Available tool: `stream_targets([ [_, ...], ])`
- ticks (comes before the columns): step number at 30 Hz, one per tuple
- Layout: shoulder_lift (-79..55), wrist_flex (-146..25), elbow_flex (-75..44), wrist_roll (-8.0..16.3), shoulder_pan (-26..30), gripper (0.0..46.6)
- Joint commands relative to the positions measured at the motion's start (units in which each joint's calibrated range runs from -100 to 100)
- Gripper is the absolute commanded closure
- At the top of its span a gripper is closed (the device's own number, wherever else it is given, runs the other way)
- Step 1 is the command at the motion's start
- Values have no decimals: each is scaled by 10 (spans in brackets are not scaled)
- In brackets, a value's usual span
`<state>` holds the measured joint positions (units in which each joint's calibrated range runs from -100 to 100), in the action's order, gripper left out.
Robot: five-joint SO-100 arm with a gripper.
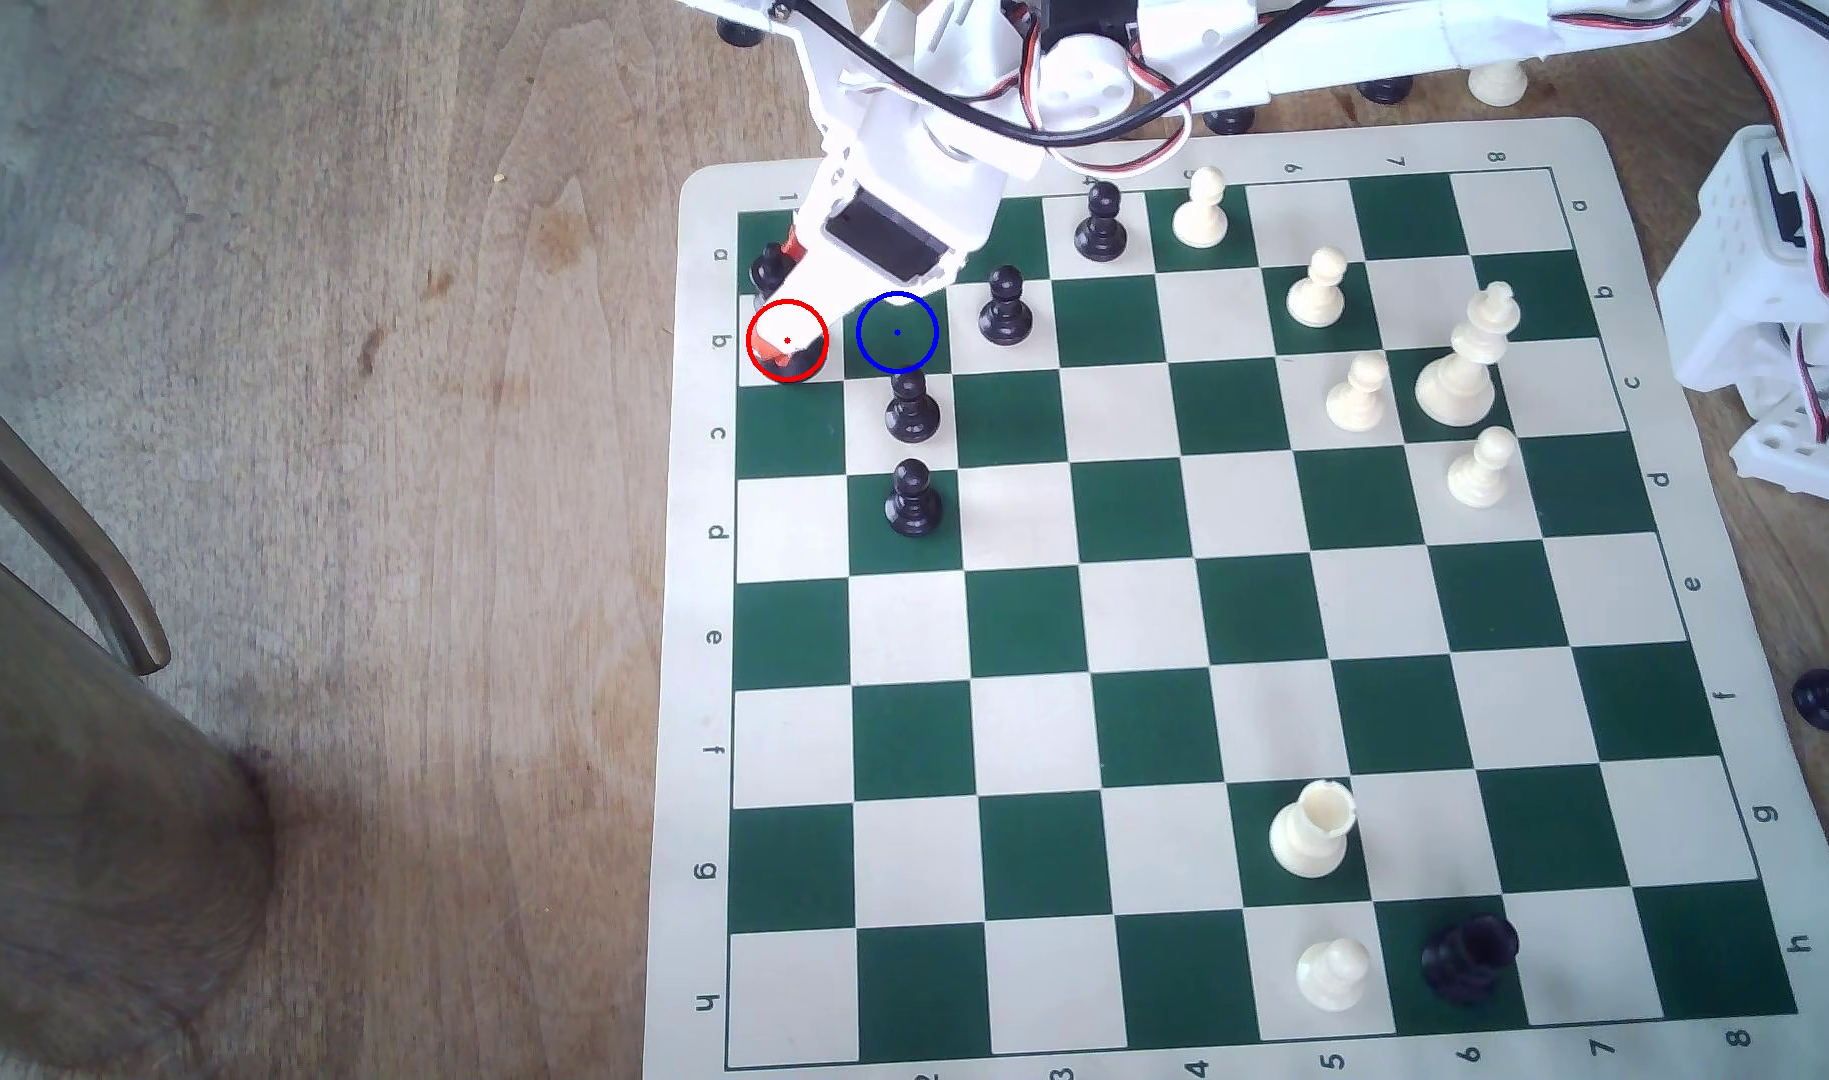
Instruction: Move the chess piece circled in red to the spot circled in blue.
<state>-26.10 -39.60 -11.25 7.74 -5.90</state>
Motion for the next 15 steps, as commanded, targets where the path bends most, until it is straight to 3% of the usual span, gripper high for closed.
stream_targets([
  [1, 24, 20, -41, 4, -5, 293],
  [5, 24, 31, -43, 8, -4, 298],
  [10, 24, 31, -42, 9, -3, 335],
  [15, 24, 29, -38, 9, -4, 434],
])
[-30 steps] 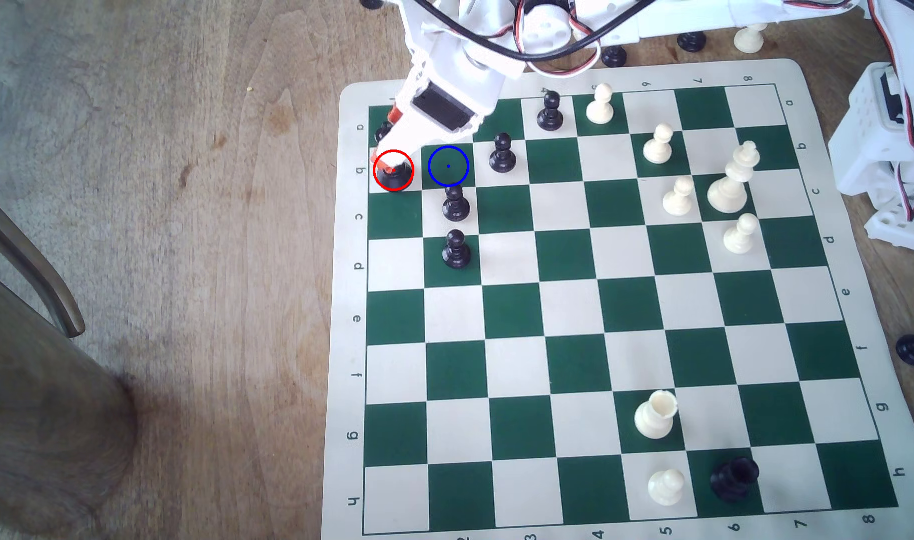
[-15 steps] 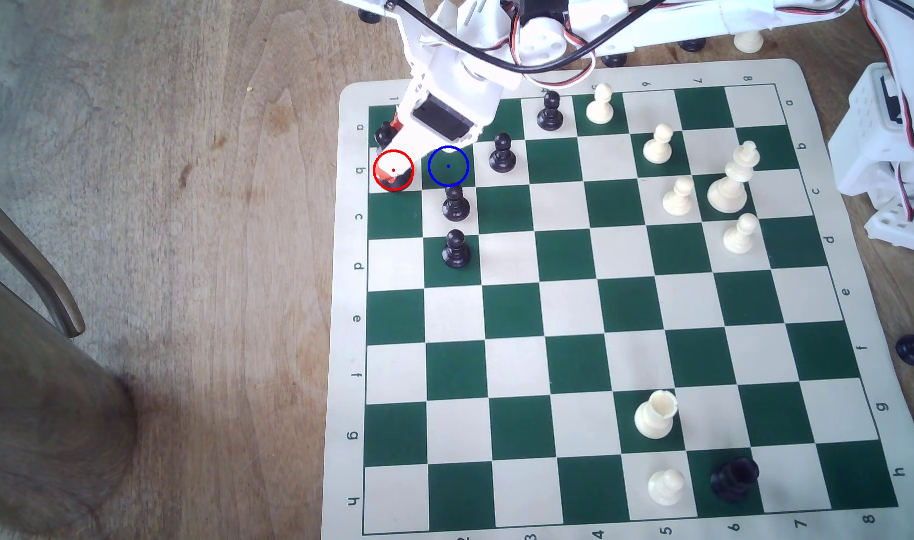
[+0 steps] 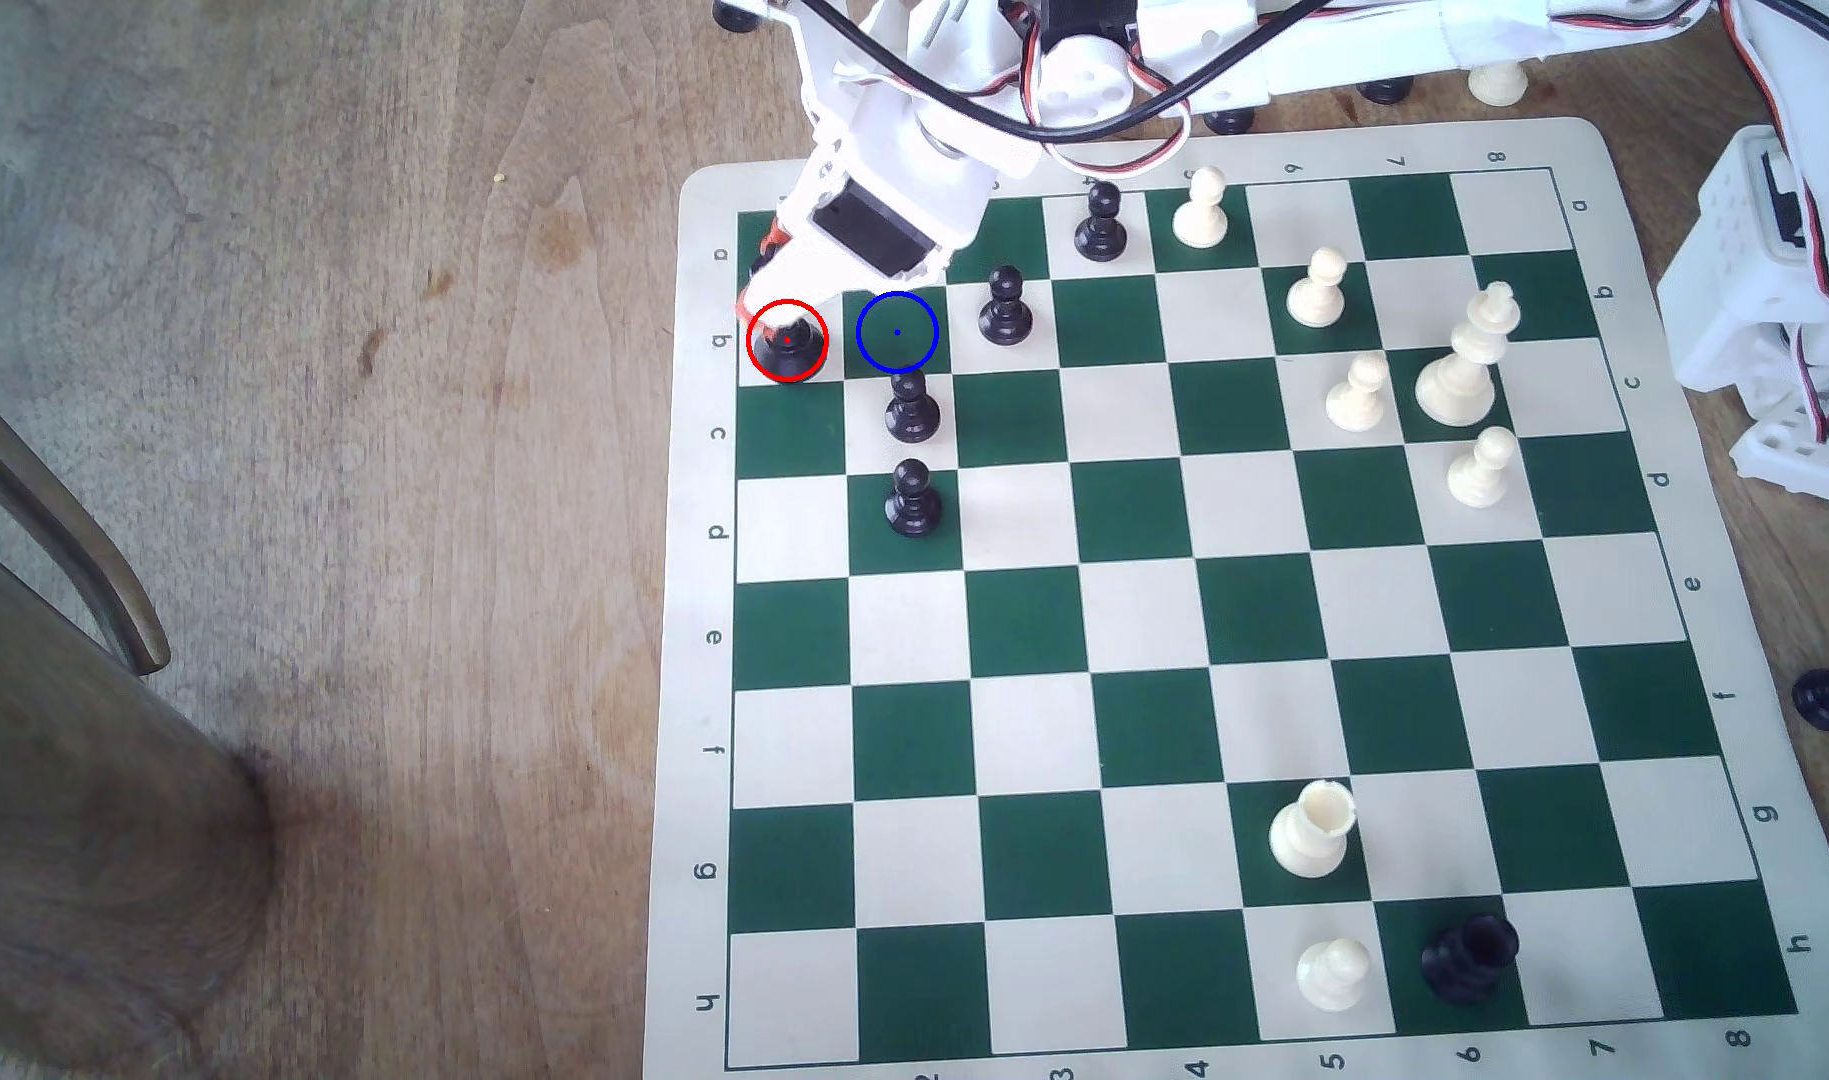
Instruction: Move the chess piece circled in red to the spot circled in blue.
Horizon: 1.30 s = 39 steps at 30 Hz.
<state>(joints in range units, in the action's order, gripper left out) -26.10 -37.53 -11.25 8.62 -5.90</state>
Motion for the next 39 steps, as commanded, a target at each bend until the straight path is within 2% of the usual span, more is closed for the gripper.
stream_targets([
  [1, 24, 8, -38, 0, -3, 442],
  [4, 25, 8, -36, 0, -1, 464],
  [9, 39, 12, -42, 1, 2, 464],
  [15, 80, 8, -63, 16, 1, 464],
  [21, 148, -56, -99, 12, -1, 464],
  [25, 202, -76, -44, 7, -4, 464],
  [31, 265, -27, 115, 3, -22, 462],
  [39, 258, 1, 177, -1, -30, 464],
])
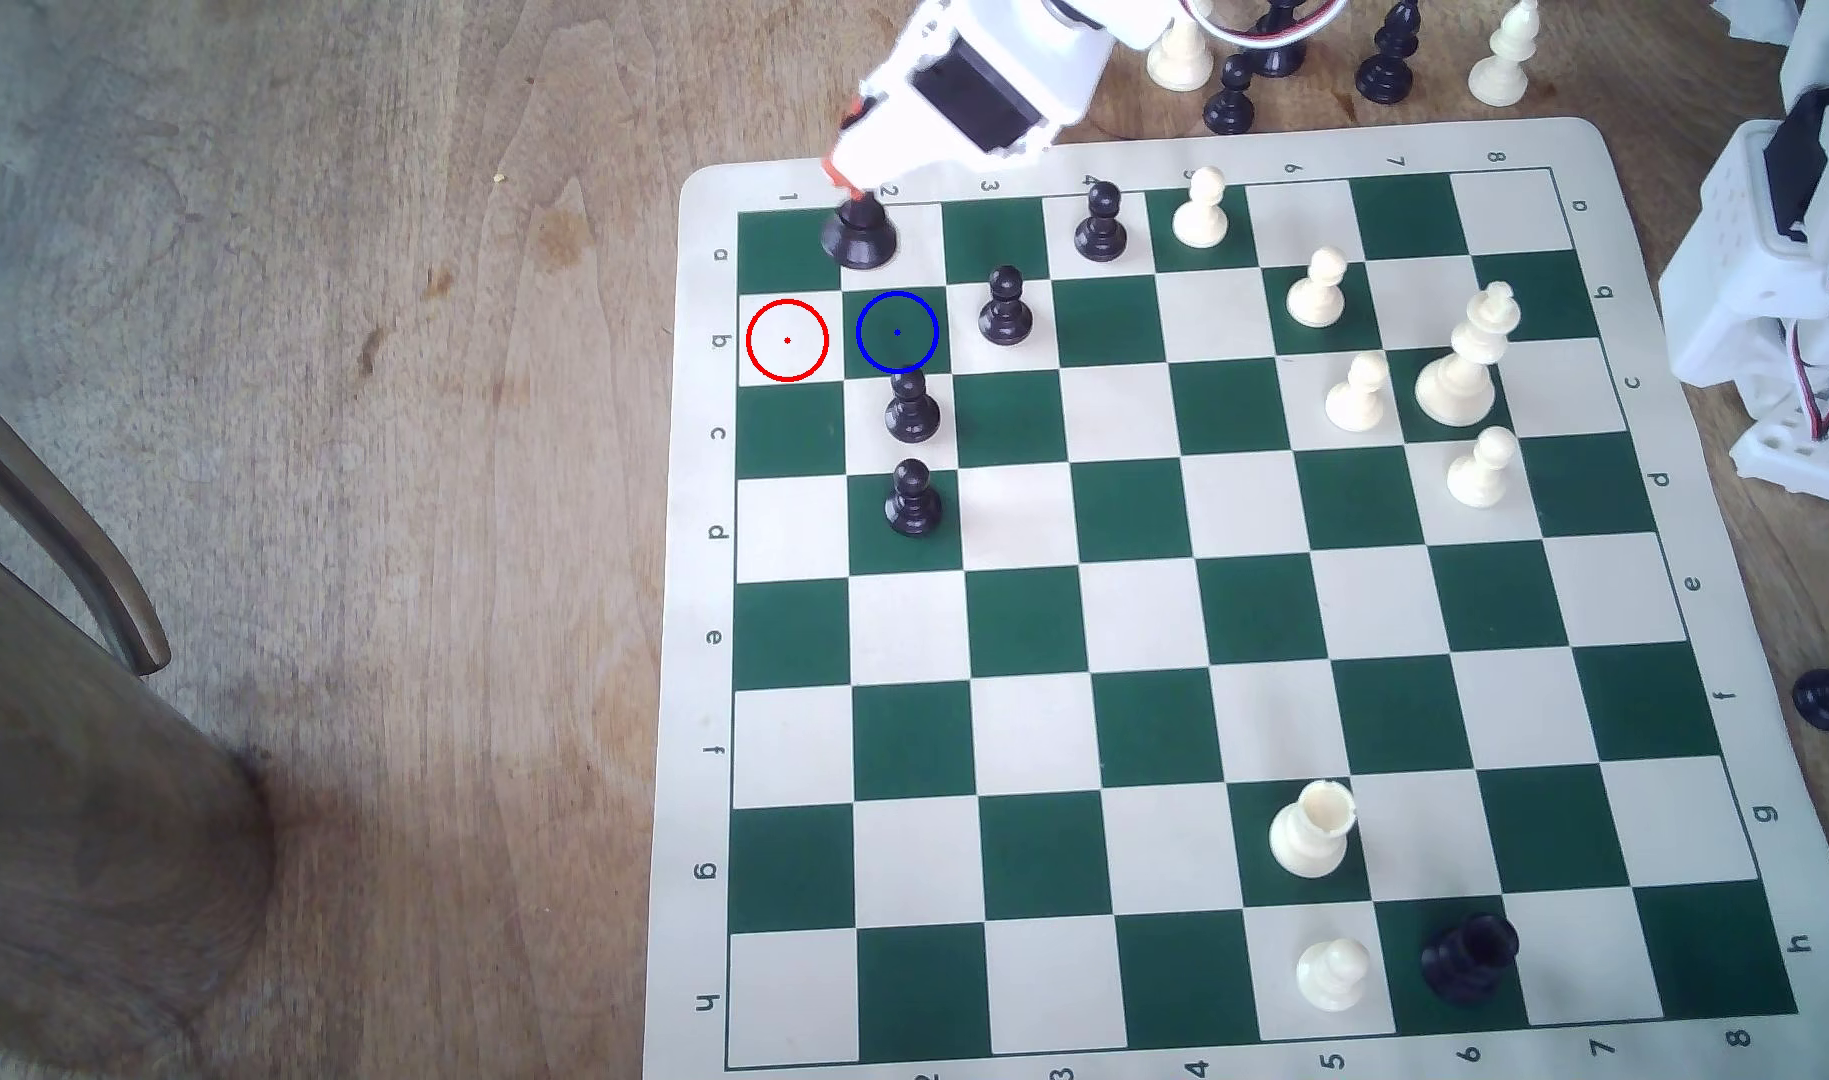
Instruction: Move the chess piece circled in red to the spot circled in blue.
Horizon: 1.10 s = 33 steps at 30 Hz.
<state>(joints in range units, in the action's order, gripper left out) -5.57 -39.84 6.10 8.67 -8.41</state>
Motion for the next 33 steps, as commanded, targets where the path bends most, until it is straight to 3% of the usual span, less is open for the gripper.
stream_targets([
  [1, 44, 36, 12, -2, -5, 464],
  [7, 4, 57, 22, -3, -5, 448],
  [33, -52, 60, 32, -4, 7, 459],
])
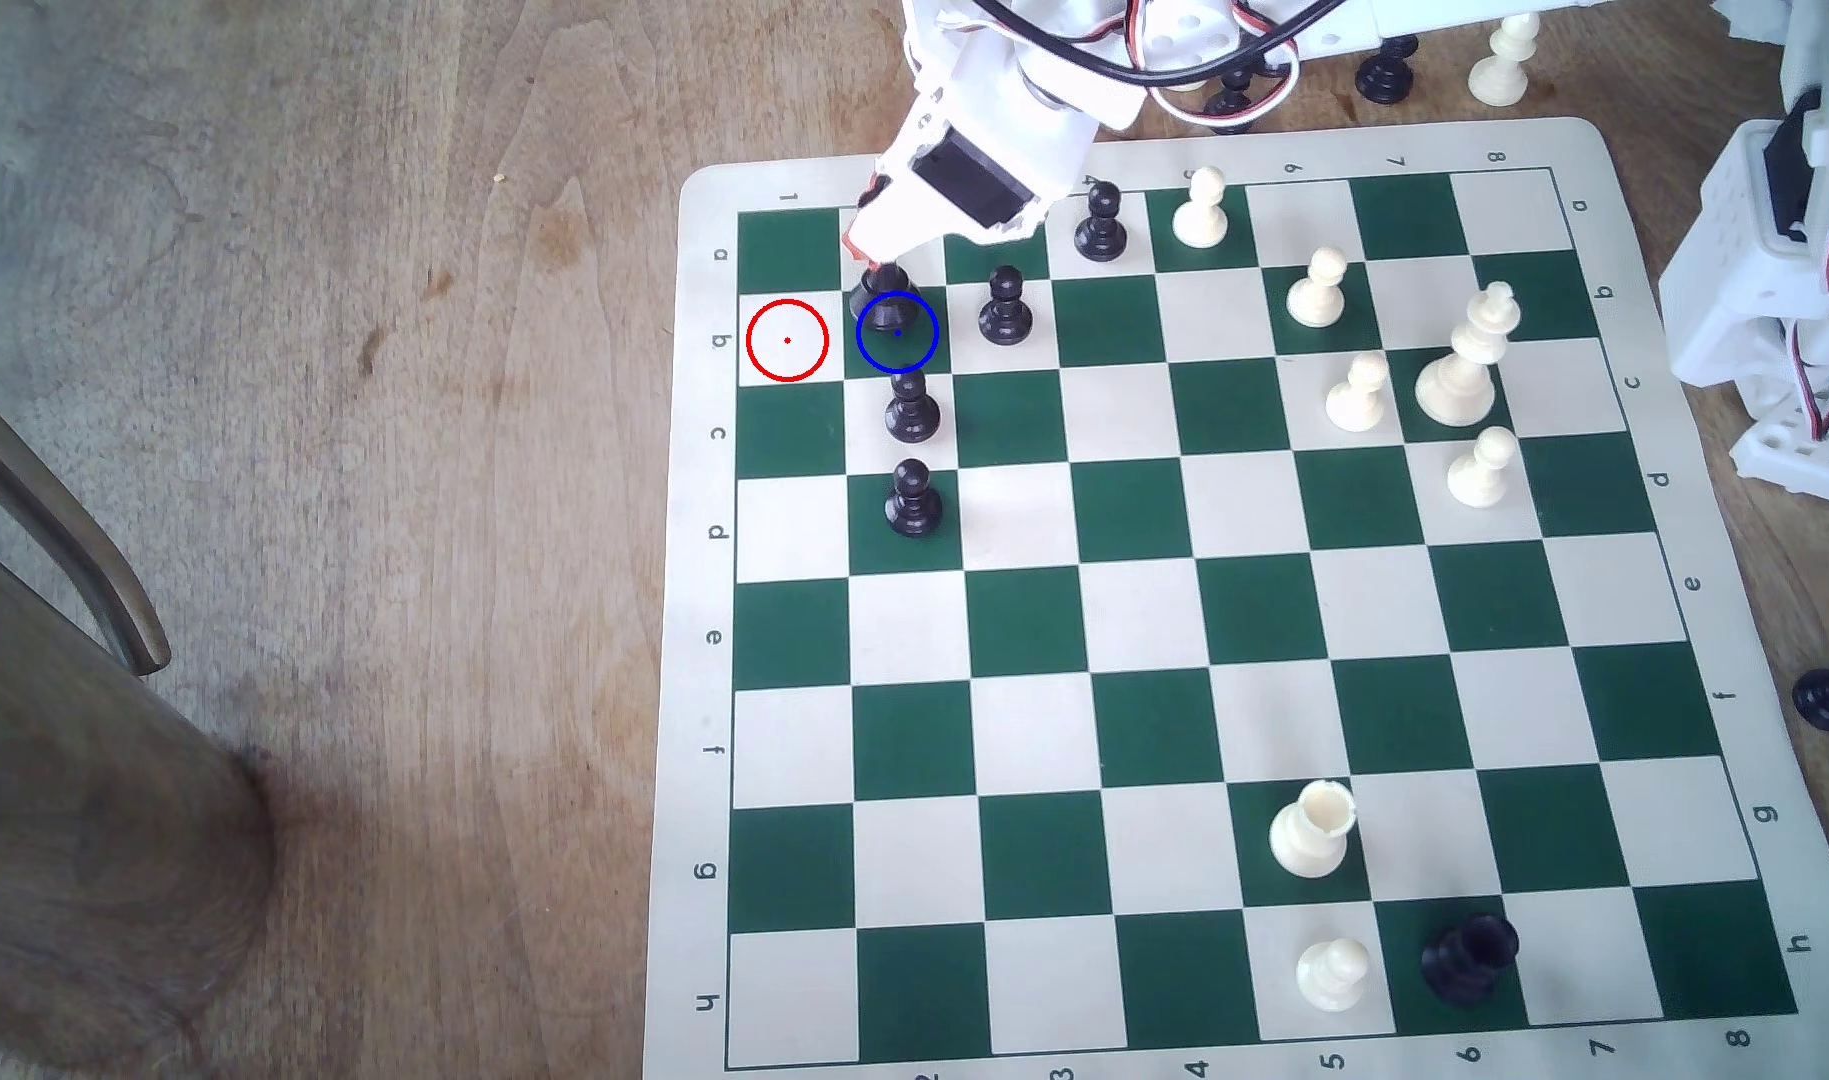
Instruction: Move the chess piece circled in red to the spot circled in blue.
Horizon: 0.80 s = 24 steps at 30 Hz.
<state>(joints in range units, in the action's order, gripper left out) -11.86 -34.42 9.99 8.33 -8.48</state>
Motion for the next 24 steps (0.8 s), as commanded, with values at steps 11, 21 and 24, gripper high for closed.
stream_targets([
  [11, 3, 6, -4, -1, 7, 442],
  [21, 35, 24, 34, 0, -5, 258],
  [24, 52, 21, 37, 0, -11, 245],
])
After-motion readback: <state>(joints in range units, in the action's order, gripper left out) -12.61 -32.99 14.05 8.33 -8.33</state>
